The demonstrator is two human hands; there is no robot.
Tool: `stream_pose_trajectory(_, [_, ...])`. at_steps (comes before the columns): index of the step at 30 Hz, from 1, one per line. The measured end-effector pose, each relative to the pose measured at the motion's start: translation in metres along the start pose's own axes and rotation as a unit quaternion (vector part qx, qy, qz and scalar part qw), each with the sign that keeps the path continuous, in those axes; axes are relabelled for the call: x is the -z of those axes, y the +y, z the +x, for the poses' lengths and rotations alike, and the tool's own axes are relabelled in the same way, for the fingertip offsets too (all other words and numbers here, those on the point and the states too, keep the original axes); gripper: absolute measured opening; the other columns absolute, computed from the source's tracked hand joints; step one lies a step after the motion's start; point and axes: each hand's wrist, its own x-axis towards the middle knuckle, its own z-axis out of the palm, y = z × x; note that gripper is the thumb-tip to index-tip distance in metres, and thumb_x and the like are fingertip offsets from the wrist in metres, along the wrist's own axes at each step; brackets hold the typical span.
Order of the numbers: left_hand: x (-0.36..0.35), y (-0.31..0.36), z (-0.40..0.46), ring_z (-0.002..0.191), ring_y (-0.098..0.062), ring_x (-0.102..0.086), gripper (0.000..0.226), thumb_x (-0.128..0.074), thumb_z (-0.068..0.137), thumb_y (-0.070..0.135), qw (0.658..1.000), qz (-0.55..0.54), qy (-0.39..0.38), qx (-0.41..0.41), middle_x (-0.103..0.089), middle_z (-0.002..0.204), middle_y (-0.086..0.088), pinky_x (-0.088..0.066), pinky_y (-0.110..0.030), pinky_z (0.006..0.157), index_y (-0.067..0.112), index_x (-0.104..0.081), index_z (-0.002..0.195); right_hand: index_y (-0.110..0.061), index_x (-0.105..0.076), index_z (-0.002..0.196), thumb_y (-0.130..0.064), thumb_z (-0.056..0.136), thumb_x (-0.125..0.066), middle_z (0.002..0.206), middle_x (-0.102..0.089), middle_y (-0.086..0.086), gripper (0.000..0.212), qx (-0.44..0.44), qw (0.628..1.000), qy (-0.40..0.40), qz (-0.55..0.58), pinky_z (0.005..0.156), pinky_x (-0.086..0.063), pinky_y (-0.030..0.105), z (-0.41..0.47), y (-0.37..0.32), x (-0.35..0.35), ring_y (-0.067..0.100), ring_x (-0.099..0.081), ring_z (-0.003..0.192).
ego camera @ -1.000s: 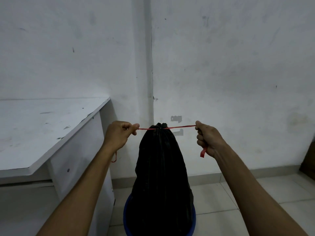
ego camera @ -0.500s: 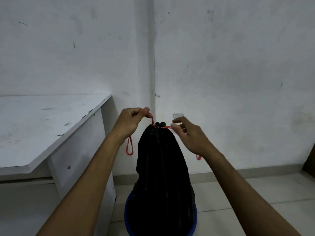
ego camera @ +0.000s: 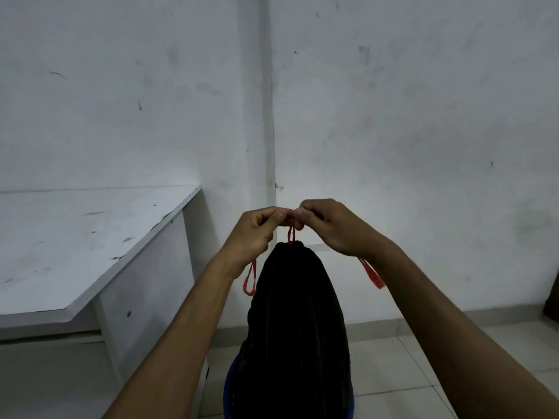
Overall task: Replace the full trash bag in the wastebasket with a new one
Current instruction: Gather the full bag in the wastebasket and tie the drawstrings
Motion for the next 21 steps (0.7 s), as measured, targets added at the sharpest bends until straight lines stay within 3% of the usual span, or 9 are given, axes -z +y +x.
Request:
stream_pose_trajectory(3, [-0.003, 0.007, -0.001, 0.046, -0.003, -0.042, 0.032, -0.041, 0.104, 0.035, 0.999, 0.011, -0.042, 0.007, -0.074, 0.106, 0.008, -0.037, -0.008, 0.049, 0.025, -0.069, 0.118, -0.012, -0.065, 0.083, -0.028, 0.106, -0.044, 0.081, -0.058, -0.008, 0.036, -0.008, 0.999, 0.035, 0.037, 0.069, -0.036, 0.014, 0.005, -0.003, 0.004, -0.002, -0.051, 0.074])
stream_pose_trajectory(5, [-0.002, 0.008, -0.001, 0.048, -0.001, -0.045, 0.032, -0.041, 0.104, 0.035, 0.998, 0.018, -0.056, 0.013, -0.074, 0.1, 0.007, -0.036, -0.008, 0.05, 0.025, -0.069, 0.117, -0.007, -0.062, 0.083, -0.028, 0.107, -0.044, 0.081, -0.06, 0.002, 0.037, -0.026, 0.992, 0.033, 0.119, 0.06, -0.035, 0.013, 0.005, 0.0, 0.0, 0.002, -0.047, 0.06])
stream_pose_trajectory(7, [0.0, 0.007, 0.0, 0.05, -0.007, -0.035, 0.032, -0.042, 0.104, 0.035, 0.997, 0.006, -0.067, 0.025, -0.069, 0.092, -0.001, -0.036, -0.009, 0.048, 0.025, -0.072, 0.113, -0.008, -0.058, 0.084, -0.032, 0.107, -0.043, 0.084, -0.061, 0.013, 0.036, -0.071, 0.971, 0.023, 0.228, 0.05, -0.03, 0.022, 0.004, 0.004, -0.01, 0.012, -0.034, 0.05])
stream_pose_trajectory(10, [0.003, 0.002, 0.001, 0.053, -0.009, -0.034, 0.034, -0.041, 0.104, 0.034, 0.997, 0.033, -0.064, 0.031, -0.058, 0.078, 0.0, -0.039, -0.011, 0.052, 0.027, -0.074, 0.107, -0.012, -0.053, 0.085, -0.035, 0.106, -0.043, 0.082, -0.065, 0.005, 0.033, -0.113, 0.947, 0.021, 0.3, 0.049, -0.024, 0.028, 0.003, 0.011, -0.021, 0.015, -0.023, 0.05])
stream_pose_trajectory(13, [0.004, -0.004, 0.001, 0.054, -0.001, -0.045, 0.031, -0.044, 0.104, 0.033, 0.996, 0.082, -0.039, 0.002, -0.056, 0.071, 0.008, -0.04, -0.011, 0.055, 0.029, -0.074, 0.097, -0.01, -0.054, 0.088, -0.034, 0.107, -0.043, 0.082, -0.071, 0.009, 0.033, -0.124, 0.946, 0.025, 0.297, 0.047, -0.023, 0.027, 0.004, 0.01, -0.028, 0.014, -0.024, 0.047])
stream_pose_trajectory(15, [0.001, -0.009, 0.002, 0.064, 0.004, -0.055, 0.024, -0.049, 0.101, 0.03, 0.995, 0.096, -0.017, -0.013, -0.064, 0.08, 0.007, -0.046, -0.01, 0.062, 0.024, -0.072, 0.098, -0.009, -0.056, 0.09, -0.034, 0.107, -0.044, 0.075, -0.068, 0.008, 0.033, -0.136, 0.944, 0.031, 0.299, 0.046, -0.026, 0.025, 0.006, 0.011, -0.031, 0.011, -0.027, 0.044])
stream_pose_trajectory(18, [-0.004, -0.018, 0.002, 0.075, 0.0, -0.067, 0.013, -0.06, 0.096, 0.032, 0.992, 0.116, 0.029, -0.034, -0.07, 0.086, 0.006, -0.05, -0.022, 0.08, 0.024, -0.066, 0.105, -0.007, -0.06, 0.091, -0.031, 0.105, -0.048, 0.066, -0.063, 0.007, 0.031, -0.162, 0.938, 0.053, 0.301, 0.044, -0.033, 0.025, 0.008, 0.015, -0.036, 0.01, -0.036, 0.041])
stream_pose_trajectory(21, [-0.007, -0.025, 0.002, 0.079, -0.003, -0.068, 0.021, -0.066, 0.091, 0.036, 0.976, 0.182, 0.094, -0.079, -0.07, 0.079, 0.008, -0.052, -0.022, 0.081, 0.029, -0.064, 0.111, -0.006, -0.063, 0.088, -0.031, 0.102, -0.054, 0.06, -0.063, 0.005, 0.03, -0.182, 0.927, 0.058, 0.322, 0.045, -0.043, 0.026, 0.008, 0.018, -0.039, 0.012, -0.048, 0.044])
